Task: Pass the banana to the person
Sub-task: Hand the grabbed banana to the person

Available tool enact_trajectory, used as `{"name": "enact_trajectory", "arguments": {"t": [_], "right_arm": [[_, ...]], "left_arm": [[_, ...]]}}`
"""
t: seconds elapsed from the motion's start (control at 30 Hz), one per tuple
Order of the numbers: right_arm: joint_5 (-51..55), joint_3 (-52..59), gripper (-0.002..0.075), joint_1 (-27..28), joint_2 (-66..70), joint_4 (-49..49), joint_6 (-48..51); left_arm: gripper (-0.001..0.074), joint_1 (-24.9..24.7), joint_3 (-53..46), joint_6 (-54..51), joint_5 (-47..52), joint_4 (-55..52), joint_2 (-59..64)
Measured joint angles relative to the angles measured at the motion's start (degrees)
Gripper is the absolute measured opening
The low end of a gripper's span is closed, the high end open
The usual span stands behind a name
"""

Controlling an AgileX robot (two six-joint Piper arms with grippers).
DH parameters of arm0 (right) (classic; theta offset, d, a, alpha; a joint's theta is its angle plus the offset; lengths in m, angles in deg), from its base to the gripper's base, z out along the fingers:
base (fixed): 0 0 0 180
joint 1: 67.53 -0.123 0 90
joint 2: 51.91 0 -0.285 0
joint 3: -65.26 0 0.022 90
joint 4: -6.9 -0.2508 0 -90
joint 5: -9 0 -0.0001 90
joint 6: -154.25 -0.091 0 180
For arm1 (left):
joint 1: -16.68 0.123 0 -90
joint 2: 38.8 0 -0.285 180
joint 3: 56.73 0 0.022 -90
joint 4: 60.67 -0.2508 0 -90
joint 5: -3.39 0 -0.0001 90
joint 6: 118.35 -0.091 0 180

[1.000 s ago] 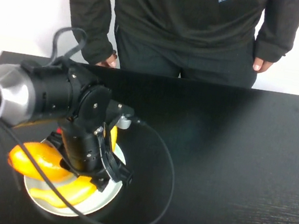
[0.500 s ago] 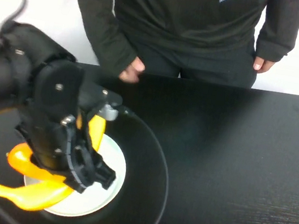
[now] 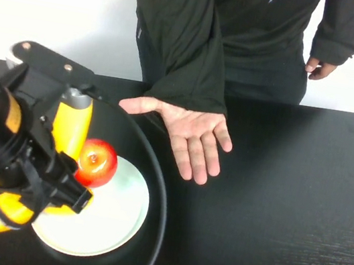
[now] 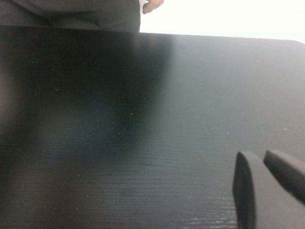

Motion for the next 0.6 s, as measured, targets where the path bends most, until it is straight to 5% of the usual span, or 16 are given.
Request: {"name": "enact_trajectory", "arguments": {"t": [0.6], "right_arm": [[0.0,0.0,-0.0007,0.0,0.0,0.0,0.0]], "left_arm": [[0.0277,-0.2,10.5,-8.9,0.8,-0.4,-1.1]]}}
